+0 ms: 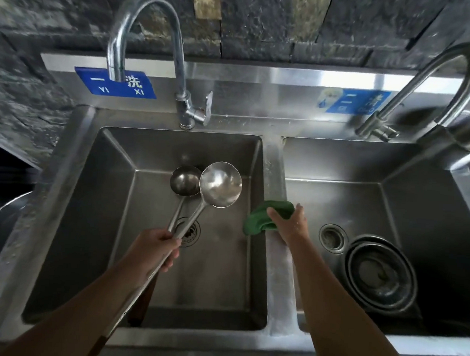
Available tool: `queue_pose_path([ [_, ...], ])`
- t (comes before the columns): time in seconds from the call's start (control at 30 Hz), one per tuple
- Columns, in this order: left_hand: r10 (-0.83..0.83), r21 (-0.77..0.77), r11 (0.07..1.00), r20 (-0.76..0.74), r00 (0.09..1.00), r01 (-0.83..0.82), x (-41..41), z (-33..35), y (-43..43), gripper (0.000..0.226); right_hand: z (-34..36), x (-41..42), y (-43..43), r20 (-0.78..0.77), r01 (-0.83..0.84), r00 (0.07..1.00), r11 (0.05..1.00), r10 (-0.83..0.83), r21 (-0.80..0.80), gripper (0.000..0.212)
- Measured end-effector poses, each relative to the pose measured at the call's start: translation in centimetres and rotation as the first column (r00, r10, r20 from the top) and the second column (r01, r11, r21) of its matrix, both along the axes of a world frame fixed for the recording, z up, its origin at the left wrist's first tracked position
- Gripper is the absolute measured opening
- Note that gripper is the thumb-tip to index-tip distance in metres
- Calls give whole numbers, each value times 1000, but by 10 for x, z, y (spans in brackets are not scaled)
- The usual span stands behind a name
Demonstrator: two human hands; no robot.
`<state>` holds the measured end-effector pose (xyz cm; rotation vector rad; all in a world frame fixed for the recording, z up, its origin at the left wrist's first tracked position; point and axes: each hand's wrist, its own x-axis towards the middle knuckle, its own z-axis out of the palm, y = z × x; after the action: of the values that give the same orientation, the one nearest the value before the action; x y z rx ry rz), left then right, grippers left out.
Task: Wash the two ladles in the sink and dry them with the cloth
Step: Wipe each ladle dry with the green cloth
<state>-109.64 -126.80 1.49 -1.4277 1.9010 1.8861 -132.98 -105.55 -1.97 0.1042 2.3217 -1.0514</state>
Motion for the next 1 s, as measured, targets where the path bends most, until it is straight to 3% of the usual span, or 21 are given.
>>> queue_pose_path([
  [0.1, -21, 0, 1000, -1, 1000, 21, 2, 7, 1, 12, -7, -3, -1, 75, 52, 996, 995, -45, -90, 62],
  [0.23, -42, 2, 999, -14, 999, 42, 9, 12, -3, 13, -1, 0, 0, -105, 30, 994, 987, -14, 155, 47],
  [0.33, -53, 13, 999, -35, 998, 53, 16, 18, -8, 16, 15, 13, 2, -248, 70, 969, 976, -17, 205, 38],
  [0.4, -40, 18, 999, -52, 998, 41, 21, 24, -13, 17, 25, 25, -1, -319, 80, 947, 981, -19, 176, 39],
  [0.5, -48, 18, 999, -104, 993, 50, 27, 31, -21, 19, 39, 50, -16, -329, 96, 940, 995, -89, 3, 36],
  [0.57, -56, 35, 998, -129, 990, 61, 32, 37, -26, 19, 51, 71, -33, -178, 179, 958, 954, -224, -239, 26],
  [0.63, -48, 60, 997, -151, 987, 58, 36, 45, -30, 19, 65, 95, -53, 125, 349, 936, 813, -330, -466, 12],
  [0.73, -30, 95, 994, -184, 982, 48, 38, 57, -36, 16, 72, 121, -79, 506, 565, 815, 582, -282, -585, 21],
  [0.9, -69, 74, 993, -254, 965, 90, 44, 67, -48, 17, 75, 162, -128, 690, 623, 723, 408, 24, -667, 79],
  [1.0, -111, 77, 988, -274, 955, 137, 51, 73, -53, 22, 85, 169, -159, 743, 691, 668, 328, 51, -644, 85],
])
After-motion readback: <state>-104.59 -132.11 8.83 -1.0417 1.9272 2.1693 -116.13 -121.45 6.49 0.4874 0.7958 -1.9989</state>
